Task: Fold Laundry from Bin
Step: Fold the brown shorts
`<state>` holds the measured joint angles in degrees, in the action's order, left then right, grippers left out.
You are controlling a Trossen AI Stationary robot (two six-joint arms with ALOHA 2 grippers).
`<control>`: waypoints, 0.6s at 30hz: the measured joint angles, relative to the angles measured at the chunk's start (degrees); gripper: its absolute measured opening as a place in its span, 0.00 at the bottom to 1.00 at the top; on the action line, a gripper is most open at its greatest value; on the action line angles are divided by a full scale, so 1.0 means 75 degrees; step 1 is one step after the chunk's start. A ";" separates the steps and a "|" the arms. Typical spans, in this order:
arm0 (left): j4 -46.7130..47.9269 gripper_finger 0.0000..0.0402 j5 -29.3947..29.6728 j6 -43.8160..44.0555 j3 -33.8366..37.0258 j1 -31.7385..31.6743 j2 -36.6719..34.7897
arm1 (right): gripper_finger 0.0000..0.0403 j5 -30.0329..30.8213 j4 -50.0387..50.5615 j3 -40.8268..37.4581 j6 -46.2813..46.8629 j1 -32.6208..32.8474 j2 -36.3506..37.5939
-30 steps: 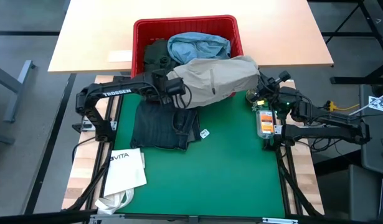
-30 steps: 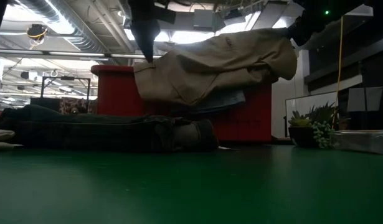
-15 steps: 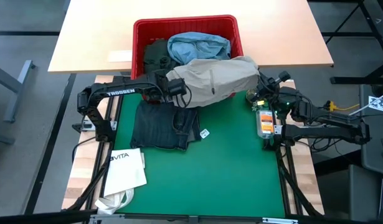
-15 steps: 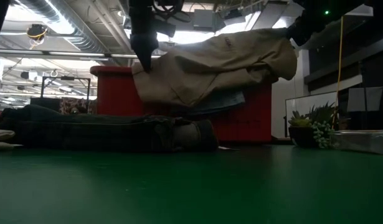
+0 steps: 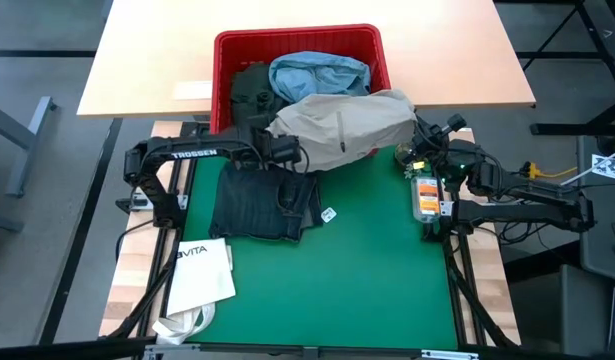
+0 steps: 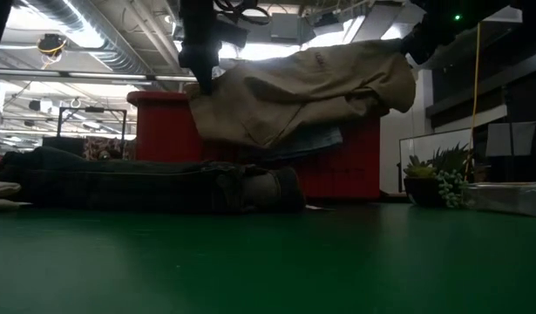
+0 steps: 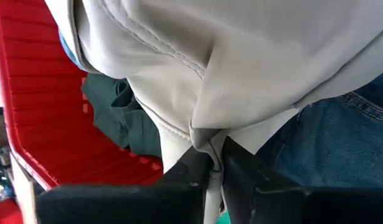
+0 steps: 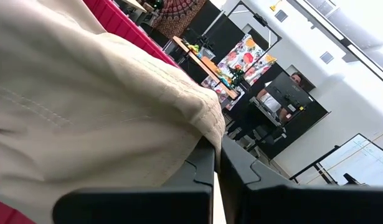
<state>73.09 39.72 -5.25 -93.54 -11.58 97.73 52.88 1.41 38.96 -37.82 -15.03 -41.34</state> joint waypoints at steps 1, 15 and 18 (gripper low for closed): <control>0.0002 0.09 0.0052 -0.0038 0.0000 0.0046 0.0000 | 0.01 0.0000 0.0000 0.0000 0.0000 0.0000 0.0000; 0.0077 0.05 0.1304 -0.0403 -0.0006 0.0821 0.0000 | 0.01 0.0000 0.0000 0.0000 0.0000 0.0000 0.0003; 0.0371 0.04 0.1404 -0.0376 -0.0006 0.0963 -0.0081 | 0.01 0.0000 0.0078 0.0034 -0.0002 0.0000 0.0057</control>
<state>75.87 50.25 -8.08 -93.58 -4.36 97.13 52.88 2.00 39.22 -37.84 -15.03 -40.92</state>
